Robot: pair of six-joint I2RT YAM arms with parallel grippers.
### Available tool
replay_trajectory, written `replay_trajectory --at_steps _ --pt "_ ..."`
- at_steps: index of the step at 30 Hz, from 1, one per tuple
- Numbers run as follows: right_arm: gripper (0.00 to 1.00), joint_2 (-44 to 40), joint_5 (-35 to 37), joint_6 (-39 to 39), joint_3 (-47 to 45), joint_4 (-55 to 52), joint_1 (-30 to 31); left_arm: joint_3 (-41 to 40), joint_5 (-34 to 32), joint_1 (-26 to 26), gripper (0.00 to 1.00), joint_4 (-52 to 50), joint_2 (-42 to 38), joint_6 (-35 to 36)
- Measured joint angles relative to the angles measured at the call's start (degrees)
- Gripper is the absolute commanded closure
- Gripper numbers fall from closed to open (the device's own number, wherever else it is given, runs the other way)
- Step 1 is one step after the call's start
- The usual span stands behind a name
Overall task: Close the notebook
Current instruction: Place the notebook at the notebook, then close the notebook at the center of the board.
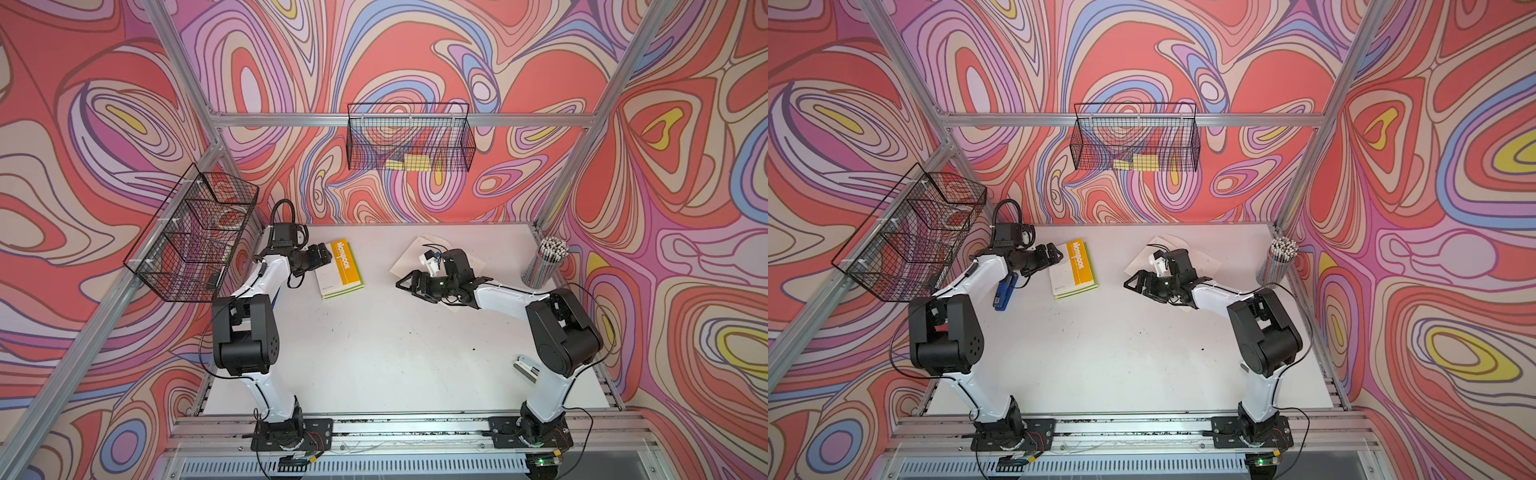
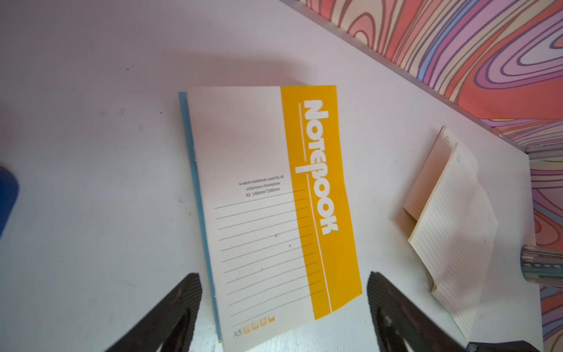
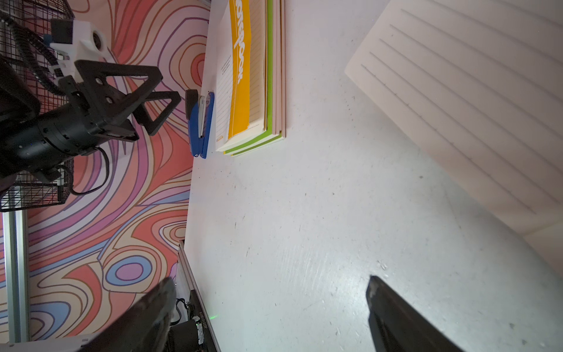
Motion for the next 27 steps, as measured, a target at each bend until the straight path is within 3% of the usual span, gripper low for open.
replay_trajectory --at_steps 10,20,27 --pt "0.02 -8.13 0.83 0.07 -3.58 -0.72 0.0 -13.0 4.48 -3.58 0.12 9.42 -12.33 -9.16" --pt "0.02 -19.17 4.76 -1.22 -12.22 -5.11 -0.13 -23.43 5.01 -13.9 0.16 16.76 -23.37 -16.76" --pt "0.02 -23.91 5.49 -2.05 -20.35 -6.21 -5.88 -27.93 1.64 -21.7 0.17 19.69 -22.86 -20.02"
